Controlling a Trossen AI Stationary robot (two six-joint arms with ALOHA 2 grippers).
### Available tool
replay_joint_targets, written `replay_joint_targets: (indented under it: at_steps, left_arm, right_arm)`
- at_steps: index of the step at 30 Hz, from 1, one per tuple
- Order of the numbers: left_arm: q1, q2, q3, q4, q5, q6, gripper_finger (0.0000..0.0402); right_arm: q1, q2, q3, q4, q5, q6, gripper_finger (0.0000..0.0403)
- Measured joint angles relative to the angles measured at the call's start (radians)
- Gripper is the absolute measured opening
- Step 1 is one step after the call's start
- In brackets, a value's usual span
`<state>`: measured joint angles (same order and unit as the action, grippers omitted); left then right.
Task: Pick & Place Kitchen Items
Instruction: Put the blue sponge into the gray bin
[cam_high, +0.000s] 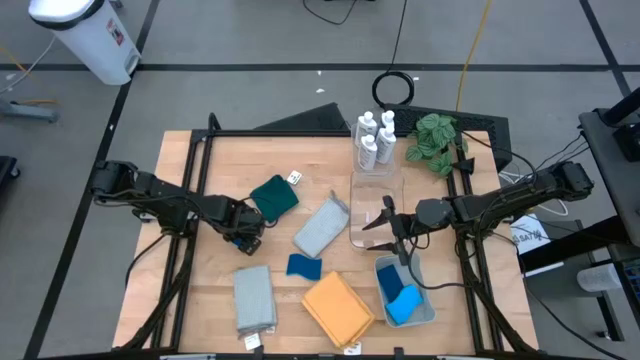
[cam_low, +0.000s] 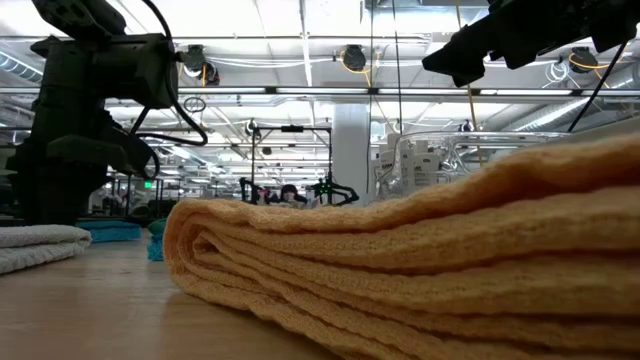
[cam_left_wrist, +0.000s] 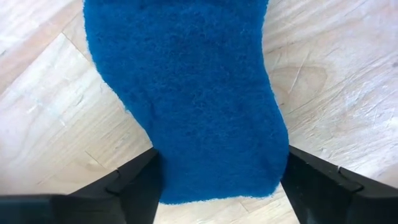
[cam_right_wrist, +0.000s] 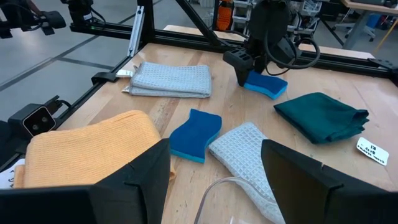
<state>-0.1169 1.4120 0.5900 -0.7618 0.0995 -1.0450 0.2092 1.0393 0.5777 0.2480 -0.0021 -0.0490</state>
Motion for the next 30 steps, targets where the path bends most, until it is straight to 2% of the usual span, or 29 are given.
replay_joint_targets:
  at_steps: [6, 27, 30]
  left_arm:
    - [-0.001, 0.0, 0.0, 0.006, -0.009, -0.004, 0.0256]
    - [-0.005, 0.0, 0.0, 0.01, -0.065, -0.005, 0.0249]
    - [-0.005, 0.0, 0.0, 0.01, -0.065, -0.004, 0.0248]
  right_arm:
    - [0.0, 0.0, 0.0, 0.0, 0.0, 0.0, 0.0224]
    - [0.0, 0.0, 0.0, 0.001, 0.002, 0.002, 0.0224]
    - [0.0, -0.024, 0.0, -0.016, 0.035, -0.022, 0.0224]
